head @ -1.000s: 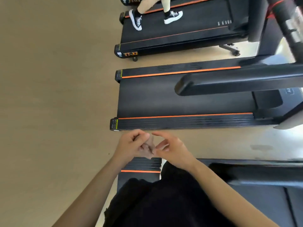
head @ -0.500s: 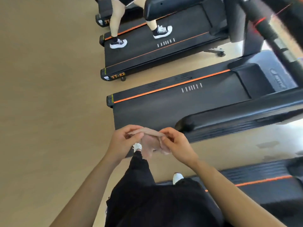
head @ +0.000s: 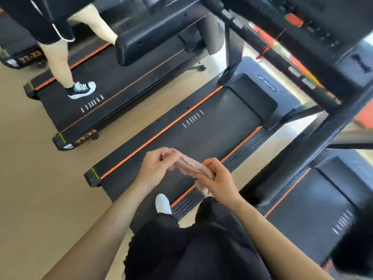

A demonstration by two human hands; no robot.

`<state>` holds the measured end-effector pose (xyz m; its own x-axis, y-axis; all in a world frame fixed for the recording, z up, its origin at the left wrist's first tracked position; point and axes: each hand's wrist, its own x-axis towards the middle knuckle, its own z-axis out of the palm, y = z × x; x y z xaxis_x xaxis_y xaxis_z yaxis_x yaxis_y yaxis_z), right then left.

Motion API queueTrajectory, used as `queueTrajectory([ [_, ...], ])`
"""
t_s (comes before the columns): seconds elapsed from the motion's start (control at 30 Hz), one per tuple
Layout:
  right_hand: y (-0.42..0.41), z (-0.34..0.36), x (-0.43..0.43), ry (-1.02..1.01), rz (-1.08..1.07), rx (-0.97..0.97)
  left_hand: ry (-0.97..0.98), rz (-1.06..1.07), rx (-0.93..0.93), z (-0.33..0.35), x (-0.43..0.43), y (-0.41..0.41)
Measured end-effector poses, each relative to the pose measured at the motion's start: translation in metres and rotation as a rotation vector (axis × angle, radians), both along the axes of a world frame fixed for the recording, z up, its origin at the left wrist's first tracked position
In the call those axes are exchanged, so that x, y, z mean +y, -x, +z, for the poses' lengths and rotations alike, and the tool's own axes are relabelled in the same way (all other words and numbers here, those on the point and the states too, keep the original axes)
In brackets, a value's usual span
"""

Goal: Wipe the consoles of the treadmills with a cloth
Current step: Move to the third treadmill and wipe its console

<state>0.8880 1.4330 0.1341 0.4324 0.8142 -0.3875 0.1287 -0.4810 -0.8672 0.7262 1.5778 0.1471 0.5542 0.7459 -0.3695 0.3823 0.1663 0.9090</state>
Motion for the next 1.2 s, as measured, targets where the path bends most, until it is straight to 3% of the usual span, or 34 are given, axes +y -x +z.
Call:
queueTrajectory([
  [0.27, -0.041, 0.003, 0.056, 0.052, -0.261, -0.122, 0.058, -0.139, -0.054, 0.002, 0.115, -0.065],
  [0.43, -0.093, -0.005, 0.094, -0.03, -0.403, -0.176, 0.035, -0.251, -0.022, 0.008, 0.176, -0.13],
  [0.7, -0.198, -0.02, 0.165, -0.049, -0.544, -0.195, -0.015, -0.246, 0.015, 0.016, 0.251, -0.264],
  [0.93, -0.283, 0.024, 0.198, -0.167, -0.6, -0.215, -0.064, -0.244, -0.034, 0.034, 0.295, -0.36],
  [1.2, -0.384, 0.092, 0.248, -0.213, -0.716, -0.433, -0.17, -0.336, -0.098, 0.056, 0.349, -0.475],
])
